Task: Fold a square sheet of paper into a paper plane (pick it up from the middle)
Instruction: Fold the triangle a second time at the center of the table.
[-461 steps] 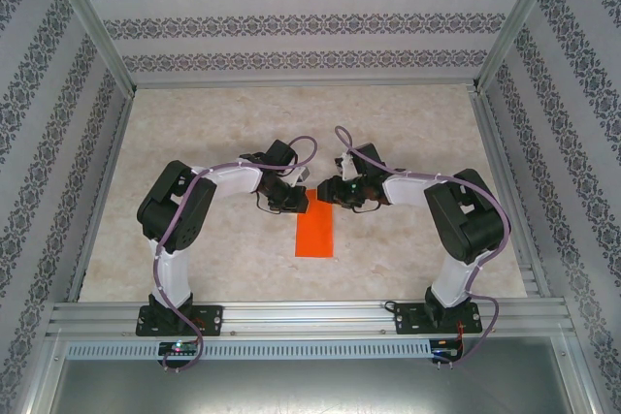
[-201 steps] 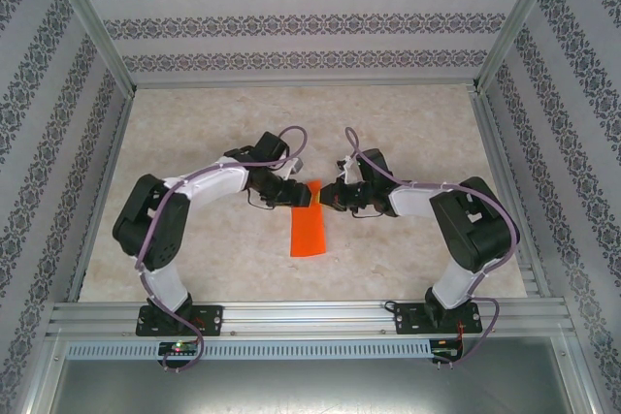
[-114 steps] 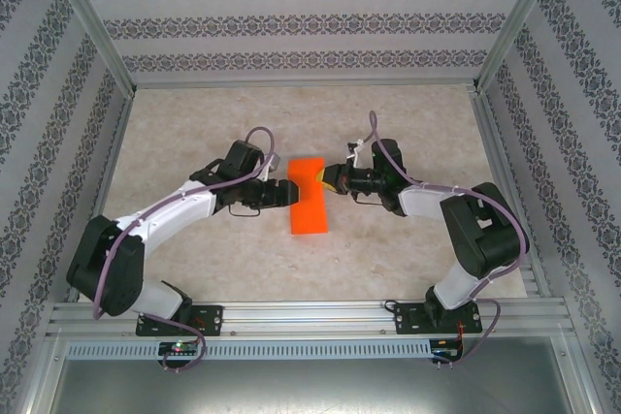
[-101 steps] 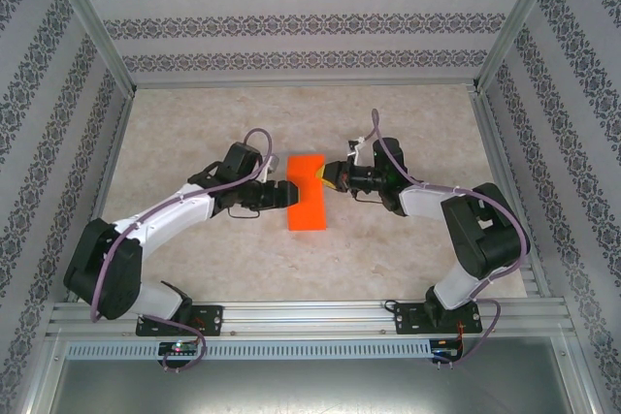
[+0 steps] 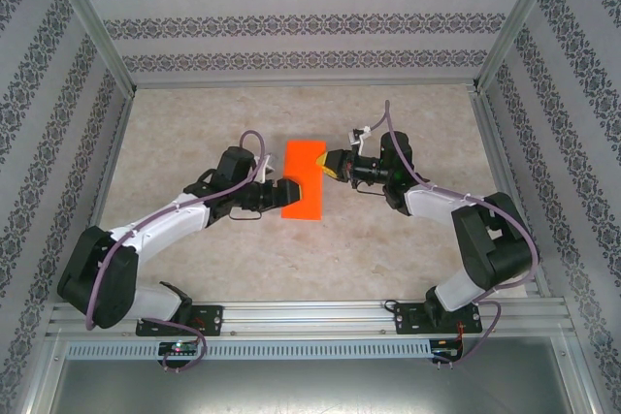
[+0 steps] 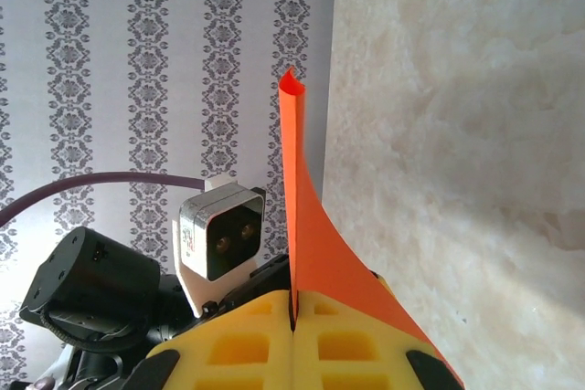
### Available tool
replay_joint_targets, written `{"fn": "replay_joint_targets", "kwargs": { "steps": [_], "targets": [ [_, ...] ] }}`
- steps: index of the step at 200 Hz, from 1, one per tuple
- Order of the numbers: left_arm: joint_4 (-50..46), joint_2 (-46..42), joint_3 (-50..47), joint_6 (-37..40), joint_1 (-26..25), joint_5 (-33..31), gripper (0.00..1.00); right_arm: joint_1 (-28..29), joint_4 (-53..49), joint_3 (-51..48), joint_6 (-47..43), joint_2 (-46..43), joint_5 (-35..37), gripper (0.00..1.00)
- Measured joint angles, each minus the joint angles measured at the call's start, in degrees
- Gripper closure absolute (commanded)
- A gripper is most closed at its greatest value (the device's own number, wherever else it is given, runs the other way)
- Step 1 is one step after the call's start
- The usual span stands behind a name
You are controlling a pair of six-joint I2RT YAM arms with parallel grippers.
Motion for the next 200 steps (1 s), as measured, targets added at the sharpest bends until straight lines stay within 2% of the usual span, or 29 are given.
{"fn": "replay_joint_targets", "kwargs": {
  "steps": [15,40,82,116,158,200],
  "targets": [
    [0.0,-0.8,0.0,-0.2,0.0,0.1,0.40,0.0,-0.9,0.0,-0.2,-0.8,0.0,1.00],
    [0.0,-1.9,0.0,-0.6,0.0,0.5,0.55,0.0,-1.8,0.0,-0.6,-1.0,0.0,1.00],
    [-2.3,-3.4,0.0,0.0,0.0,0.0,0.59,-0.7,-3.8,0.0,-1.7,-1.0,0.5,1.00],
    [-5.5,-3.5,0.0,1.2,0.0,-0.2,0.76,-0.7,-4.4,0.0,-2.6,-1.0,0.7,1.00],
    [-8.6,-3.5,0.3,2.3,0.0,-0.2,0.89,-0.7,-4.3,0.0,-2.8,-0.9,0.6,1.00],
    [-11.6,-3.5,1.1,2.9,0.0,-0.2,0.95,-0.7,-3.5,-0.9,-2.9,0.2,0.6,1.00]
  ]
}}
